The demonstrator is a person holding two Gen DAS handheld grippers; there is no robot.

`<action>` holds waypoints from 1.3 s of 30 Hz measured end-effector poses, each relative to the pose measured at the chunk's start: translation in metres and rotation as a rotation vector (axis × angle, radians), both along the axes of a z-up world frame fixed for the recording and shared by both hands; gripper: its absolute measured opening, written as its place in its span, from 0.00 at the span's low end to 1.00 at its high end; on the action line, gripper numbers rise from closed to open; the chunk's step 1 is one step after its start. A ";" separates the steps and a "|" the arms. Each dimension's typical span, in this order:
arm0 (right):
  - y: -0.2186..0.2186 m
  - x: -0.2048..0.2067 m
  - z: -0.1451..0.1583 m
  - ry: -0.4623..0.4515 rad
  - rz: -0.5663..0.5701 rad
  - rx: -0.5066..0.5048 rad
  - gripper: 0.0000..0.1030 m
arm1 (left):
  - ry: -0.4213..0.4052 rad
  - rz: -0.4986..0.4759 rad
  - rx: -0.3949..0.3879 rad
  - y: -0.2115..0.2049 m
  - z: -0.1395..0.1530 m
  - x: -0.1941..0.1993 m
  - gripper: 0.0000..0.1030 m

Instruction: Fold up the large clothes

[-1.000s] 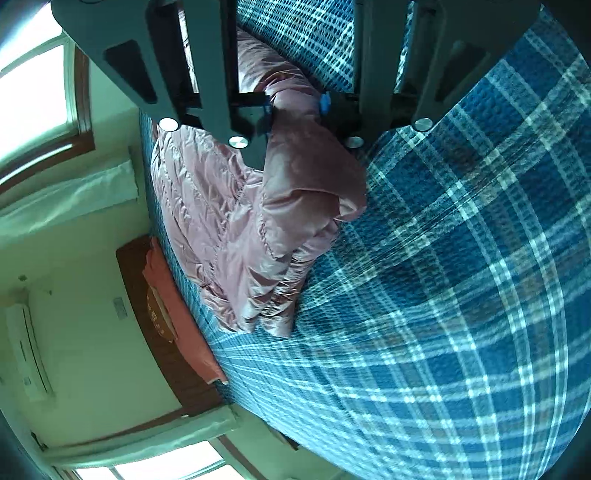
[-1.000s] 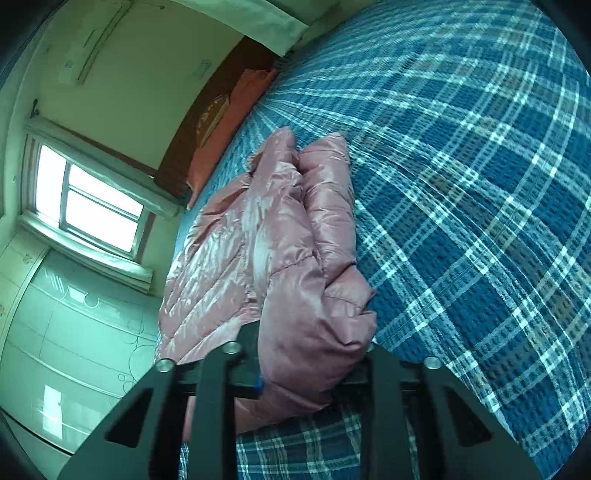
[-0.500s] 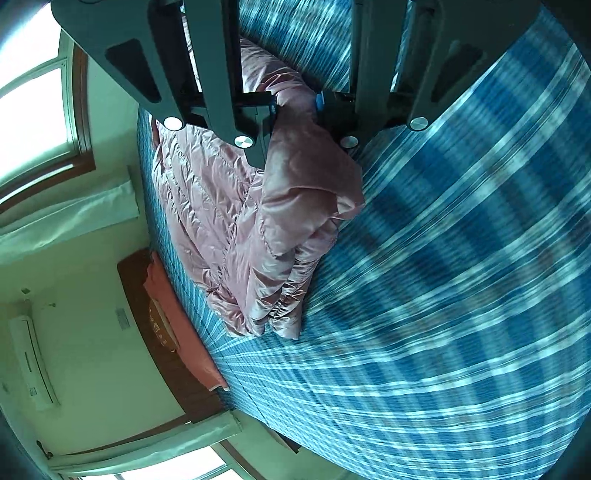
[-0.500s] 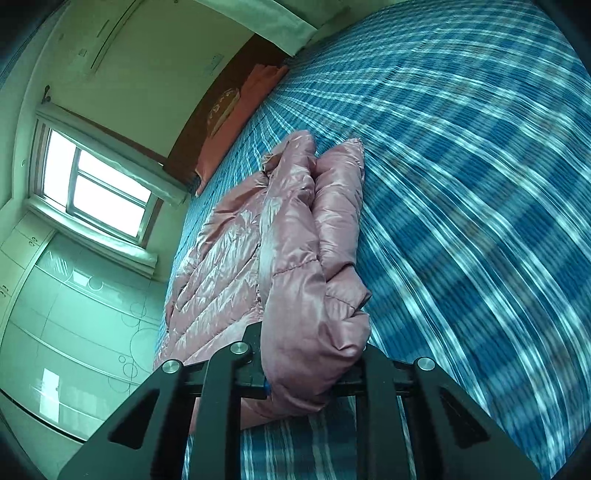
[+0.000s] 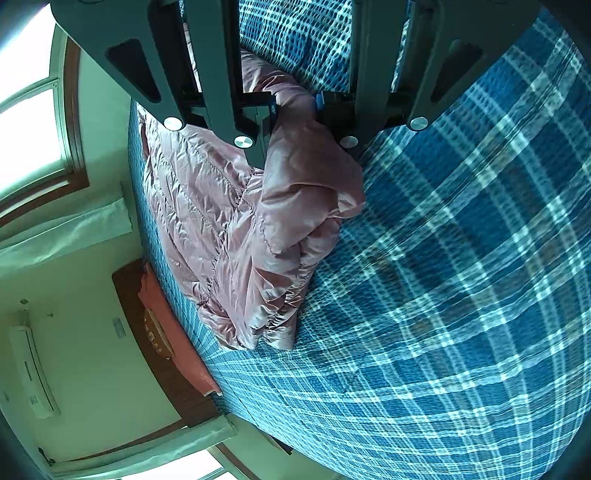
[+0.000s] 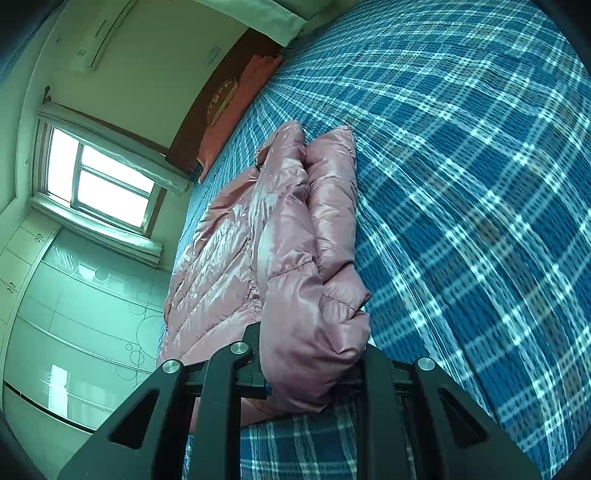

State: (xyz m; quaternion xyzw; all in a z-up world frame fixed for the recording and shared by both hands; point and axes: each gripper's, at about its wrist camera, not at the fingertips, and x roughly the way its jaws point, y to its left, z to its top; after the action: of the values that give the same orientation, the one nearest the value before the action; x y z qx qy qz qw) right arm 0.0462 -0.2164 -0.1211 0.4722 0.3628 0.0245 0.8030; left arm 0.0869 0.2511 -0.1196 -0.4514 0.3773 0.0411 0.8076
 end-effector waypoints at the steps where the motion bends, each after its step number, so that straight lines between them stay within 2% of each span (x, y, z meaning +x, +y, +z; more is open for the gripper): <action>1: 0.000 -0.001 0.000 -0.002 0.001 0.002 0.18 | -0.001 0.000 0.007 -0.001 0.000 -0.001 0.13; 6: -0.005 -0.001 -0.002 -0.006 0.010 0.019 0.20 | -0.003 -0.006 0.031 -0.003 -0.002 -0.007 0.13; 12: -0.014 -0.008 -0.010 0.000 -0.005 0.038 0.31 | -0.005 -0.009 0.057 -0.004 0.000 -0.014 0.21; 16: -0.020 -0.015 -0.011 0.002 -0.041 0.036 0.49 | 0.002 0.010 0.036 0.001 -0.001 -0.018 0.35; 19: -0.025 -0.017 -0.013 -0.006 -0.054 0.058 0.50 | 0.010 0.030 0.027 0.007 -0.004 -0.022 0.47; 21: -0.027 -0.017 -0.013 -0.009 -0.056 0.062 0.51 | 0.015 0.036 0.023 0.010 -0.005 -0.023 0.49; 26: -0.030 -0.017 -0.015 -0.013 -0.064 0.058 0.49 | 0.019 0.030 0.016 0.018 -0.008 -0.026 0.48; 32: -0.031 -0.013 -0.019 -0.008 -0.055 0.051 0.37 | 0.022 0.012 0.025 0.021 -0.012 -0.025 0.39; 36: -0.029 -0.012 -0.023 -0.008 -0.054 0.050 0.34 | 0.019 -0.006 0.036 0.017 -0.013 -0.023 0.31; 39: -0.029 -0.012 -0.024 -0.008 -0.053 0.048 0.34 | 0.017 -0.009 0.039 0.012 -0.015 -0.023 0.30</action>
State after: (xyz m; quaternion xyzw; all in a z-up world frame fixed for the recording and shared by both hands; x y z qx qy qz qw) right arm 0.0340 -0.2455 -0.1447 0.5007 0.3462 0.0135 0.7932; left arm 0.0642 0.2628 -0.1348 -0.4332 0.3854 0.0486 0.8133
